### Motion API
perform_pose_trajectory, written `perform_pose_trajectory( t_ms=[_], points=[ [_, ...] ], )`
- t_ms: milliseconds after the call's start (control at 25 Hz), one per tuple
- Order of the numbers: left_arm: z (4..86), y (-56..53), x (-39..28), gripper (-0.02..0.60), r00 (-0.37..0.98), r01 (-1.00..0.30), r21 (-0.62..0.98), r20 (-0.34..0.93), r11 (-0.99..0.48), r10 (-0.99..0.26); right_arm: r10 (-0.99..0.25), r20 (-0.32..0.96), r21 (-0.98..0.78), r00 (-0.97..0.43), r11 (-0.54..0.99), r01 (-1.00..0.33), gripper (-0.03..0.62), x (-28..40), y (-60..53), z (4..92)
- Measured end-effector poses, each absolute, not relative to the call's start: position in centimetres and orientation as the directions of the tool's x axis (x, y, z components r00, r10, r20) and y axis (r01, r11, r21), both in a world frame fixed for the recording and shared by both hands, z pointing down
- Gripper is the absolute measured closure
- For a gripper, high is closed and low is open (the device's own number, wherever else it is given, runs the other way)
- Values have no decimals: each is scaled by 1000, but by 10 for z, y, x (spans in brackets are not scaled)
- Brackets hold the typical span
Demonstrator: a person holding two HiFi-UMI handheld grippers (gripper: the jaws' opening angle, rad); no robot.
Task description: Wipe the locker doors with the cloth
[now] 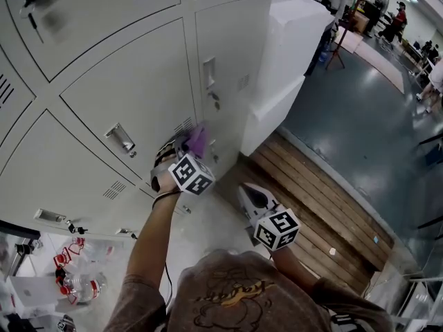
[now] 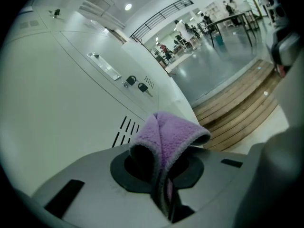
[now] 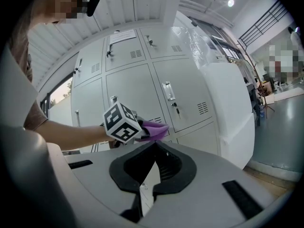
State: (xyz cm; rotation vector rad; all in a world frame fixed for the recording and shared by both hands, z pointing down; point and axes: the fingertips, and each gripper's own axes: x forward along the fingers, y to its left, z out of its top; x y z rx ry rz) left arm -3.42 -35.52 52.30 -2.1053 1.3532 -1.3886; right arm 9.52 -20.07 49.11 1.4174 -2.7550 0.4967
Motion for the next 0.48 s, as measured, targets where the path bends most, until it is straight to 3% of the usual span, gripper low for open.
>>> perform_pose_trajectory(
  t_ms=[240, 480],
  points=[
    [529, -338, -23, 537, 147, -569, -611, 583, -550, -799, -792, 145, -273, -593, 544, -794, 595, 97, -200, 490],
    [479, -315, -10, 537, 332, -718, -424, 491, -553, -806, -798, 139, -270, -586, 539, -798, 595, 103, -199, 488]
  ],
)
